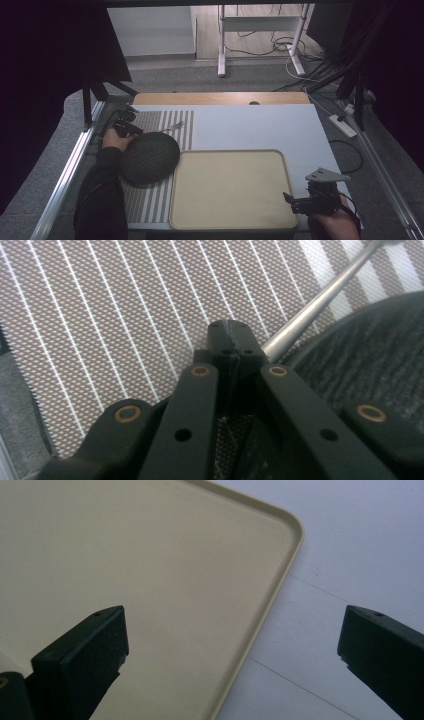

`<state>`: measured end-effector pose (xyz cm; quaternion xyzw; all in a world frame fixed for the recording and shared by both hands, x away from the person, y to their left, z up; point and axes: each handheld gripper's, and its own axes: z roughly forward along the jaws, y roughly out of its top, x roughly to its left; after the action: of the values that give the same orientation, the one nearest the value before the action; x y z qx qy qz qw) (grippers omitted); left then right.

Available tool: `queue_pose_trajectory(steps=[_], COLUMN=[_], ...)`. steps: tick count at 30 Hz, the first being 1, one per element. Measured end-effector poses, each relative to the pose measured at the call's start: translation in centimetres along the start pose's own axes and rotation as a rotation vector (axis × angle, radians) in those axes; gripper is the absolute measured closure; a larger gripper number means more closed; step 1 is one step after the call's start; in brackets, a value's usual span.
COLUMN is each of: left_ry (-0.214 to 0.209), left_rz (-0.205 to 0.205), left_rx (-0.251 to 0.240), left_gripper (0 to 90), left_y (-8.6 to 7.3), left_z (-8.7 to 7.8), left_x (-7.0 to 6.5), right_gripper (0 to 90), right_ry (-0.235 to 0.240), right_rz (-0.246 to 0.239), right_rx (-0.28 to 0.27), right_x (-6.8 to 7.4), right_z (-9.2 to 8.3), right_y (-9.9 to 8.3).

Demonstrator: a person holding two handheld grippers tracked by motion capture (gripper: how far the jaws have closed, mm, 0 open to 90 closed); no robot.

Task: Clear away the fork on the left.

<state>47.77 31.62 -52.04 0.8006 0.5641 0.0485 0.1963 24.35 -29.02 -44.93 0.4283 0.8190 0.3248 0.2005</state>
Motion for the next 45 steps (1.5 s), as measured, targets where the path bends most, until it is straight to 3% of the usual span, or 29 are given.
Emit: queue_pose_trajectory(steps=[8,10,14,19,23,27,30,33,37,45], left_ry=[-0.007,0.016,0.019,-0.044,-0.086,-0.111,-0.130,-0.109,-0.104,-0.074], left_rz=[0.015,0.009,-0.017,-0.051,-0.046,0.007,0.036,0.080,0.101,0.080], left_rx=[0.004,-0.023,-0.074,-0.125,-0.158,-0.146,-0.129,-0.106,-0.083,-0.024], left_gripper=[88.8,87.6,65.2,35.5,17.9,4.7,0.0,0.0,0.0,0.0], left_y=[0.0,0.1,0.4,1.1,1.6,2.2,2.6,3.1,3.6,4.4], left_z=[-0.1,-0.2,-0.7,-0.8,-0.9,-0.8,-0.4,0.1,0.8,2.3], left_x=[0.0,-0.1,0.0,-0.3,-0.9,-1.8,-2.4,-3.3,-3.9,-4.4], right_gripper=[0.5,0.5,0.4,0.5,0.5,0.5,0.5,0.4,0.5,0.4], right_ry=[0.002,0.002,0.003,0.005,0.004,0.005,0.005,0.005,0.006,0.007], right_rz=[-0.013,-0.012,-0.014,-0.014,-0.016,-0.016,-0.018,-0.018,-0.018,-0.019], right_rx=[0.003,0.001,0.000,0.001,0.001,0.003,0.003,0.003,0.004,0.005], right_x=[0.1,0.1,0.1,0.1,0.1,0.1,0.1,0.1,0.1,0.1], right_z=[0.0,0.0,0.0,0.0,0.0,0.1,0.1,0.1,0.1,0.1], right_y=[0.0,0.0,0.0,0.1,0.1,0.1,0.1,0.1,0.1,0.1])
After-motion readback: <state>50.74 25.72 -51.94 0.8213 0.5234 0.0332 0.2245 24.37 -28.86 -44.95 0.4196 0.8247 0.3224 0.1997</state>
